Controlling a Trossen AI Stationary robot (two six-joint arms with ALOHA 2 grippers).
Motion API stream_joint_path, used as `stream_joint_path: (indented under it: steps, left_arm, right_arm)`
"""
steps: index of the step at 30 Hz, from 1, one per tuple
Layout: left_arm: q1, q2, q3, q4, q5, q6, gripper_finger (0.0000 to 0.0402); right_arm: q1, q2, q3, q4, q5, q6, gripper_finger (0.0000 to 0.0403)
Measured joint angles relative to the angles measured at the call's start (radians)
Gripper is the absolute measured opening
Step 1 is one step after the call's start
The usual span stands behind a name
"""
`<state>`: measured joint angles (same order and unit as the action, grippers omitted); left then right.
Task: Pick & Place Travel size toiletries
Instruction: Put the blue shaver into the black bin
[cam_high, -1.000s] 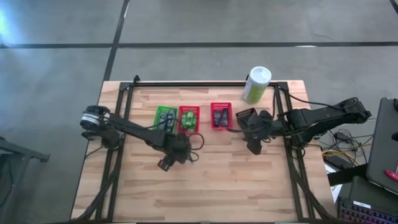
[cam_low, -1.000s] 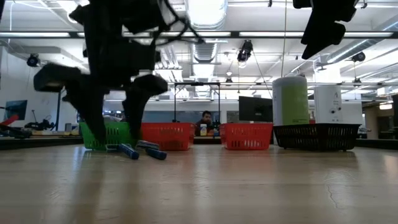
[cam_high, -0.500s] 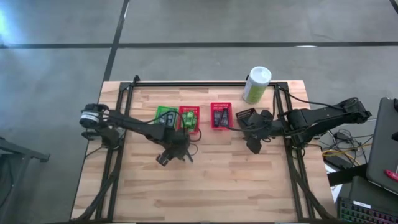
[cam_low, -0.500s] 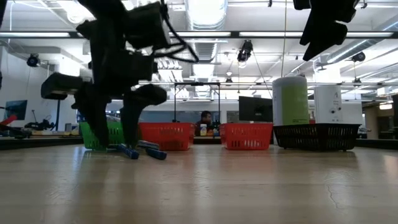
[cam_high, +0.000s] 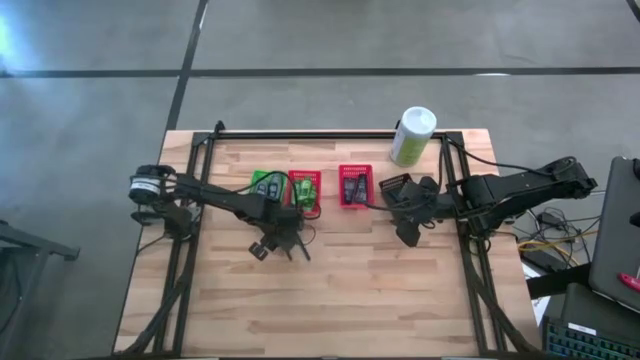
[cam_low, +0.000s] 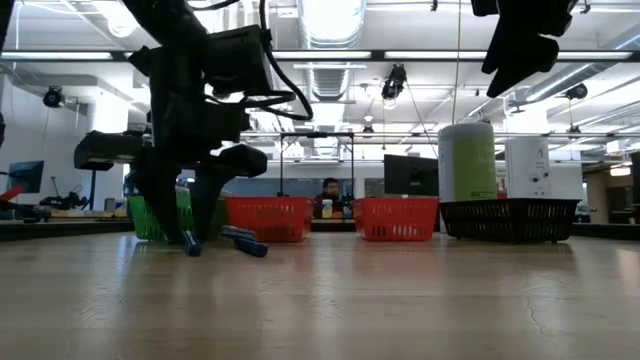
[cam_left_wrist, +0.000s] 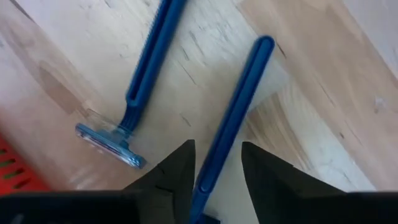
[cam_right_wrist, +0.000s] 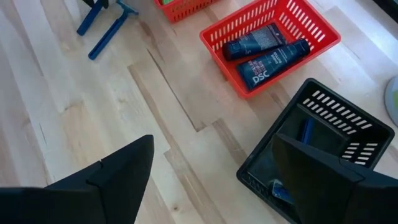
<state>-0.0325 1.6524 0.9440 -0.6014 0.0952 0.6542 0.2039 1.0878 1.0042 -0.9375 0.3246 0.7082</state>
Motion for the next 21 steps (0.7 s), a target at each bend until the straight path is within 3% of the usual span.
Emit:
stream_joint_path:
  steps: [15, 21]
  left_arm:
    - [0.027, 0.0, 0.0, -0.004, -0.002, 0.046, 0.005]
    - [0.024, -0.001, 0.005, -0.007, -0.001, -0.003, 0.003]
  right_arm:
    - [-0.006, 0.0, 0.0, 0.001, 0.019, 0.0, 0.0298]
    - [-0.006, 0.0, 0.0, 0.001, 0.019, 0.0, 0.0293]
